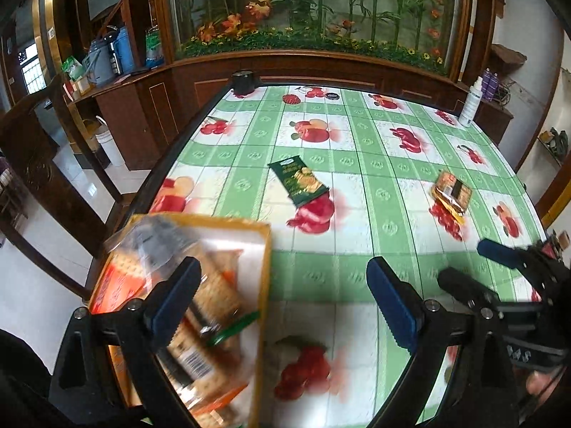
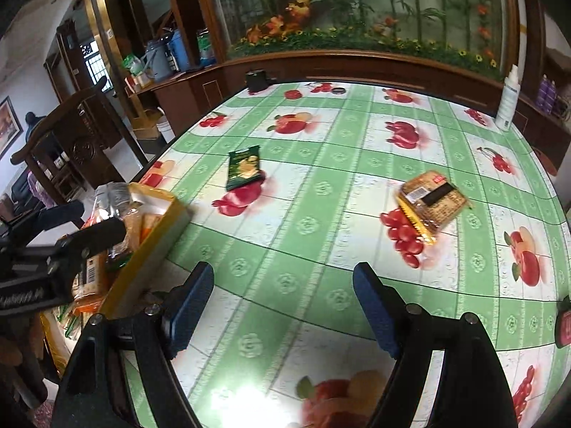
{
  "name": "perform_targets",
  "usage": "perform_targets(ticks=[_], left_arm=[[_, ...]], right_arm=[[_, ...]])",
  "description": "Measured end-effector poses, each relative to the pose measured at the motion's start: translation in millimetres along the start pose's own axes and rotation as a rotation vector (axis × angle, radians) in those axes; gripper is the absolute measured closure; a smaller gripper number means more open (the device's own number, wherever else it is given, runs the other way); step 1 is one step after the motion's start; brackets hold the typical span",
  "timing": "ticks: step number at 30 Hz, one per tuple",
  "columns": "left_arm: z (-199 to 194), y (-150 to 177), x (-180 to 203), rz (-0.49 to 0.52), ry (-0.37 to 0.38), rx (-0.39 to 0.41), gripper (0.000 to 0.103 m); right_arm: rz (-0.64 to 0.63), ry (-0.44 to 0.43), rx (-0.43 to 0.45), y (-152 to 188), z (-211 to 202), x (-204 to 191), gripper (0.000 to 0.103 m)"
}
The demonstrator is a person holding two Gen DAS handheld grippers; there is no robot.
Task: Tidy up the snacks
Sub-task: 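Withdraw both grippers from the tray toward the last two snacks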
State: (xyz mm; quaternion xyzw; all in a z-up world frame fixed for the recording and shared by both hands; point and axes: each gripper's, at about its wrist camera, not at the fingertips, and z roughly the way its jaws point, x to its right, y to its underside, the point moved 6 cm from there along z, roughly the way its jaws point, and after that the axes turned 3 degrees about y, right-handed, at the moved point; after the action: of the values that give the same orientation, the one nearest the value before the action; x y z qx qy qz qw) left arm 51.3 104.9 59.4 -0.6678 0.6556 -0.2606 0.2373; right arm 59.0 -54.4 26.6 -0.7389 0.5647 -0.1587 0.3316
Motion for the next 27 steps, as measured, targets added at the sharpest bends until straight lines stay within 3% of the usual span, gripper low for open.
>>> perform_targets(ticks=[9,15,27], left_arm=[[50,-40,23,-0.002,-0.027,-0.023,0.009],[94,-65,22,-0.06,-0.03,-0.073,0.009],[159,-75,14,-0.154,-0.003,-0.201,0.009]], right_arm=[[0.047,0.029,-0.002,-12,5,43,0.023],[0.08,0.053,-0.016,-18,12,70,0.022],[0.126,0.051,-0.021,-23,22,98,0.022]])
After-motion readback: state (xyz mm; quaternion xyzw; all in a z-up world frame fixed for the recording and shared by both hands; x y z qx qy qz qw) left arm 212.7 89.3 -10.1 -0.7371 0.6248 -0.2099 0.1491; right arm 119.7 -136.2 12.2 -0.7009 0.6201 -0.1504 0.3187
